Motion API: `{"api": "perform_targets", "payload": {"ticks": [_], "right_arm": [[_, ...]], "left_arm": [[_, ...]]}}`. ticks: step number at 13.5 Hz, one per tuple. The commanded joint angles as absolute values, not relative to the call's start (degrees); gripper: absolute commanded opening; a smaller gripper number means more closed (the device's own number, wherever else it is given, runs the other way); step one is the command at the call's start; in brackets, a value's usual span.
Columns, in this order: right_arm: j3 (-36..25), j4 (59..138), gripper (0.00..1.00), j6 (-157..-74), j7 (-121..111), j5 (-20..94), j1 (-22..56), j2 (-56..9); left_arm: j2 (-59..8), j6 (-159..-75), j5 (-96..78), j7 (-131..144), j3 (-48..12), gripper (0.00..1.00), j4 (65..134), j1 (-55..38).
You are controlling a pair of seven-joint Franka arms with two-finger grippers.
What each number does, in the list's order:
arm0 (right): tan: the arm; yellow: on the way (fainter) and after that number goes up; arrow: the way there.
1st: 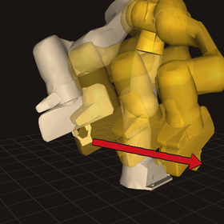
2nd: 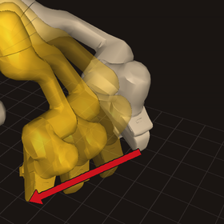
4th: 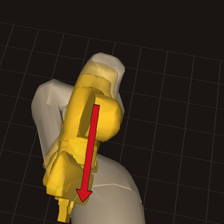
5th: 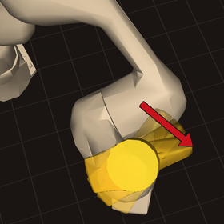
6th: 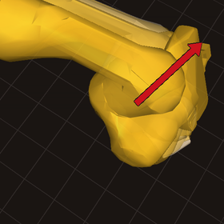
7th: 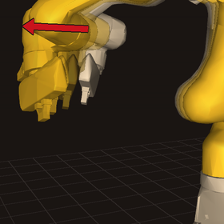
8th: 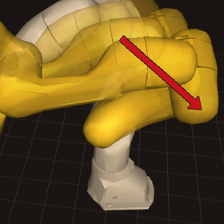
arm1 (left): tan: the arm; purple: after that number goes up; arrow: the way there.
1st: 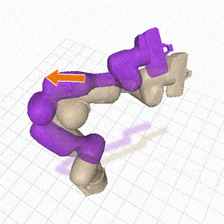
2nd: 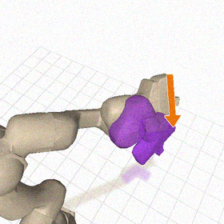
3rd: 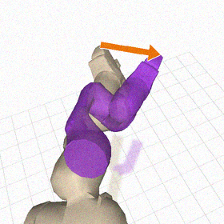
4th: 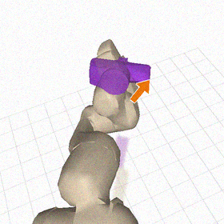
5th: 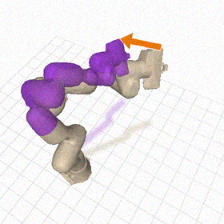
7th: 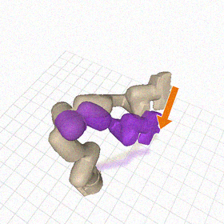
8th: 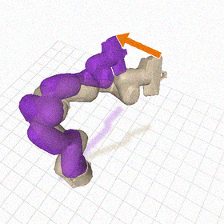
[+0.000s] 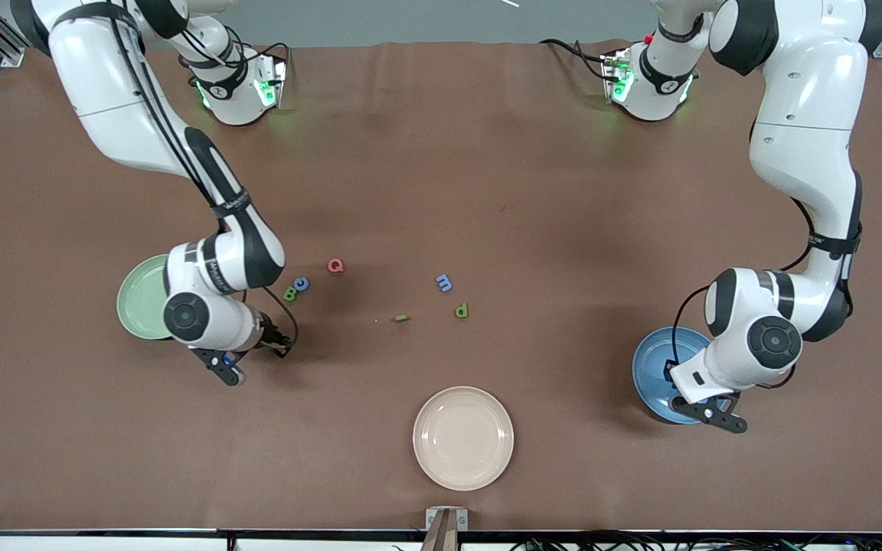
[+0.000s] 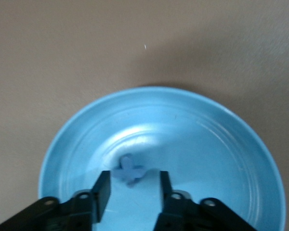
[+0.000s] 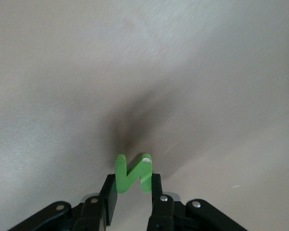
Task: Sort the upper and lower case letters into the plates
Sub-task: 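Reach the green p with the left gripper while the right drops N, then carry the p to the blue plate while the right gripper grasps pink Q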
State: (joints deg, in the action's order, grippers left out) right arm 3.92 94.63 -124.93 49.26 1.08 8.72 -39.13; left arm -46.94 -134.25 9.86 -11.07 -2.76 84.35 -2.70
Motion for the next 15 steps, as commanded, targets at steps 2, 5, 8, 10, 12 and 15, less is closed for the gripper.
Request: {"api": "perform_targets", "payload": {"ticks": [2, 5, 8, 10, 12, 15], "right_arm": [[4.7, 104.0, 0.08, -120.1, 30.8, 0.7, 0.1, -26.5], [4.6, 113.1, 0.08, -123.0, 11.2, 0.6, -8.1, -21.3], [4.6, 123.8, 0.08, -137.0, 1.1, 0.6, -12.8, -20.4], [4.5, 127.5, 0.08, -141.8, 0.4, 0.6, -13.3, -20.6], [4.5, 128.5, 0.09, -141.9, 0.4, 0.6, -13.2, -20.6], [4.5, 127.3, 1.0, -137.3, 2.6, 0.6, -11.6, -19.6]], "left_arm": [[-38.3, -133.2, 9.9, -2.0, -6.0, 1.0, 91.3, -5.2], [-38.0, -130.9, 9.9, 13.9, -10.7, 1.0, 91.4, -9.6], [-39.2, -131.0, 9.8, 30.4, -11.3, 1.0, 91.0, -18.6], [-41.5, -131.4, 9.3, 37.8, -11.3, 0.9, 89.7, -23.4], [-43.9, -131.5, 9.4, 46.3, -11.3, 0.87, 86.3, -27.1], [-48.9, -131.5, 9.5, 54.7, -11.2, 0.73, 79.3, -32.2]]}}
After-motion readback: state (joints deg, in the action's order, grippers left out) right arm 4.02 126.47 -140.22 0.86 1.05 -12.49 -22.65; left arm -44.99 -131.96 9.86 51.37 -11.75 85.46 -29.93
